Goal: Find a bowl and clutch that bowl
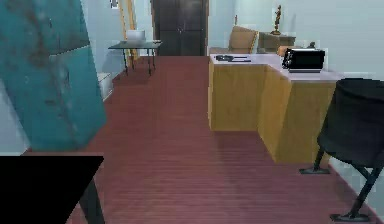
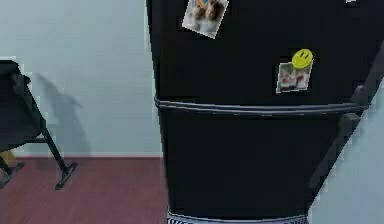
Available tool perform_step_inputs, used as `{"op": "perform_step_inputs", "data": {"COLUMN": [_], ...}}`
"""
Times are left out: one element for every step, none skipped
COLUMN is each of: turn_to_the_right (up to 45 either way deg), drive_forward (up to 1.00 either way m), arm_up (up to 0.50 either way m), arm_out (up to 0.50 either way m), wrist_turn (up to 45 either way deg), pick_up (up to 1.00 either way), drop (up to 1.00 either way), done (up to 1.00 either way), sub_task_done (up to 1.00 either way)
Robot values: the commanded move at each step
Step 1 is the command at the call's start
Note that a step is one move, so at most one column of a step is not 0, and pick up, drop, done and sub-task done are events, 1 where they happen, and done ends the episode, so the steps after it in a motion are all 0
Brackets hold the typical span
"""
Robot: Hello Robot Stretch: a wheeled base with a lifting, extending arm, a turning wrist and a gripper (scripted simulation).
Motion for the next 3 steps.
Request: {"op": "perform_step_inputs", "data": {"turn_to_the_right": [21.0, 0.0, 45.0], "drive_forward": [0.0, 0.4, 0.0], "arm_up": [0.0, 0.0, 0.0], "arm_out": [0.0, 0.0, 0.0], "wrist_turn": [0.0, 0.0, 0.0], "pick_up": [0.0, 0.0, 0.0], "drop": [0.0, 0.0, 0.0], "done": [0.0, 0.0, 0.0], "sub_task_done": [0.0, 0.0, 0.0]}}
